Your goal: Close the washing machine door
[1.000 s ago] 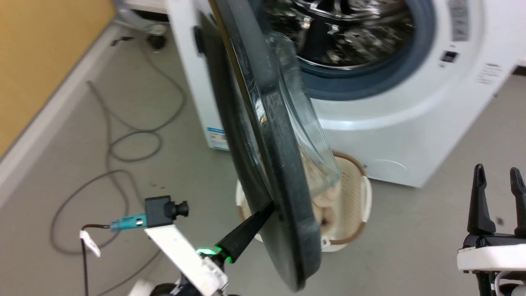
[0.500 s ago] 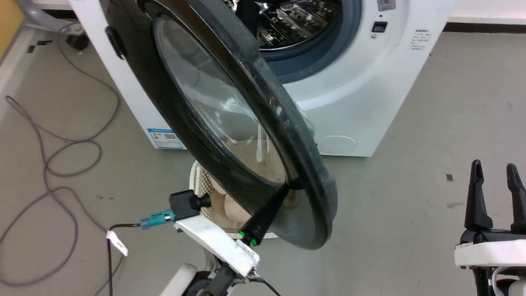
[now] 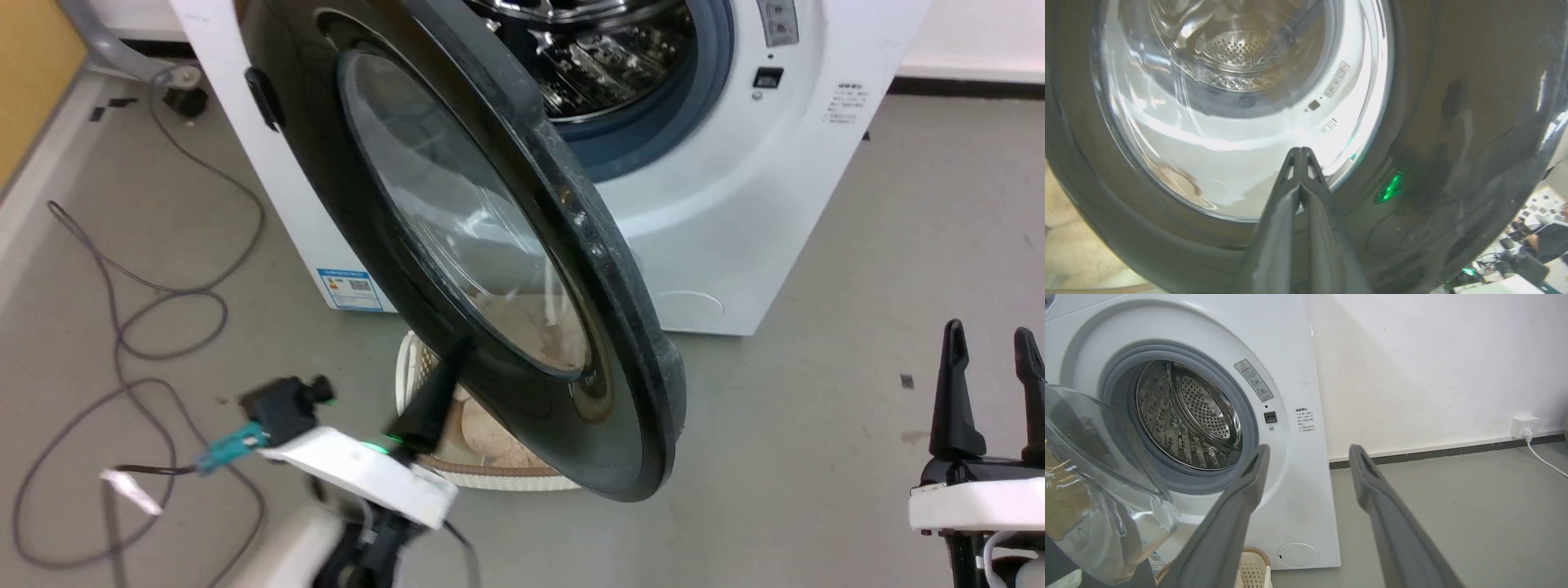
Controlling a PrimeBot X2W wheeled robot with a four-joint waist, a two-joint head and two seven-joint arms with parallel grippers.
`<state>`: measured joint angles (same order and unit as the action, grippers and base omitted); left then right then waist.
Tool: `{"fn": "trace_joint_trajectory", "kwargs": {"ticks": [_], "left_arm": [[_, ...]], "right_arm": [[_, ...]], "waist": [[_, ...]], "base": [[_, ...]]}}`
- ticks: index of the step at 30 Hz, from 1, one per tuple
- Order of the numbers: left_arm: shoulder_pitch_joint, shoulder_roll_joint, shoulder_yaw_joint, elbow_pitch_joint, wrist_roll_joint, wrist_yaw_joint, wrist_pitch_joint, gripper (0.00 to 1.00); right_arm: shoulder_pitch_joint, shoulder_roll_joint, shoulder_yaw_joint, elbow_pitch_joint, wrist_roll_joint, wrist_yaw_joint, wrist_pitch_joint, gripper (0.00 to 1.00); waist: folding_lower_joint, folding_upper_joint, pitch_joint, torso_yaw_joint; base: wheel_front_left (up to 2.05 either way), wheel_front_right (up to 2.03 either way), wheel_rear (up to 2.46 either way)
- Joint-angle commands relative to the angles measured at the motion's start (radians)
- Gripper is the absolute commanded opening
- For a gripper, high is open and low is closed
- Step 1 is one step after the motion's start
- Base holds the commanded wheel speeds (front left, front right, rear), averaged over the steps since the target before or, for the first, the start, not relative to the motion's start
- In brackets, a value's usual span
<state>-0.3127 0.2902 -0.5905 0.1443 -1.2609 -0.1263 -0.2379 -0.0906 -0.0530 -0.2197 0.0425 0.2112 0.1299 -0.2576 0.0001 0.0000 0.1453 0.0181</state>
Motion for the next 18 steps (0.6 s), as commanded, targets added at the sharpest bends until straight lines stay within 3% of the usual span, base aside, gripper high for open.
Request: {"fn": "trace_joint_trajectory", "kwargs": {"ticks": [1,4,11,15,16,17,18], "left_arm": [[-0.019,0.013,0.018,0.024,0.057,-0.004,-0.014,0.0],[-0.031,0.006,0.109,0.066,0.228,0.025,-0.023,0.0],[0.023,-0.045,0.339,-0.007,0.716,0.185,-0.024,0.0],[0.076,-0.065,0.411,-0.05,0.906,0.253,-0.024,0.04],[0.093,-0.067,0.418,-0.052,0.939,0.259,-0.024,0.48],[0.108,-0.071,0.425,-0.053,0.965,0.263,-0.024,1.0],[0.123,-0.08,0.432,-0.058,0.982,0.267,-0.024,1.0]], "right_arm": [[0.005,0.003,-0.003,0.003,-0.004,0.001,-0.004,1.0],[0.014,0.003,-0.006,0.004,-0.004,0.001,-0.004,1.0],[0.03,0.003,0.002,0.002,-0.003,0.001,-0.004,1.0],[0.037,0.003,0.004,-0.004,-0.003,0.001,-0.004,1.0],[0.038,0.003,0.004,-0.008,-0.005,0.001,-0.004,1.0],[0.039,0.003,0.004,-0.011,-0.006,0.001,-0.004,1.0],[0.038,0.003,0.003,-0.014,-0.007,0.001,-0.004,1.0]], "waist": [[-0.0001,0.0,-0.013,0.01],[-0.0001,0.0,-0.029,0.021],[-0.0001,0.0,-0.053,0.031],[-0.0001,0.0,-0.067,0.033],[-0.0001,0.0,-0.07,0.034],[-0.0001,0.0,-0.073,0.035],[-0.0001,0.0,-0.076,0.035]], "base": [[0.0,0.0,0.0],[0.0,0.0,0.0],[0.0,0.0,0.0],[0.0,0.0,0.0],[0.0,0.0,0.0],[0.0,0.0,0.0],[0.0,0.0,0.0]]}}
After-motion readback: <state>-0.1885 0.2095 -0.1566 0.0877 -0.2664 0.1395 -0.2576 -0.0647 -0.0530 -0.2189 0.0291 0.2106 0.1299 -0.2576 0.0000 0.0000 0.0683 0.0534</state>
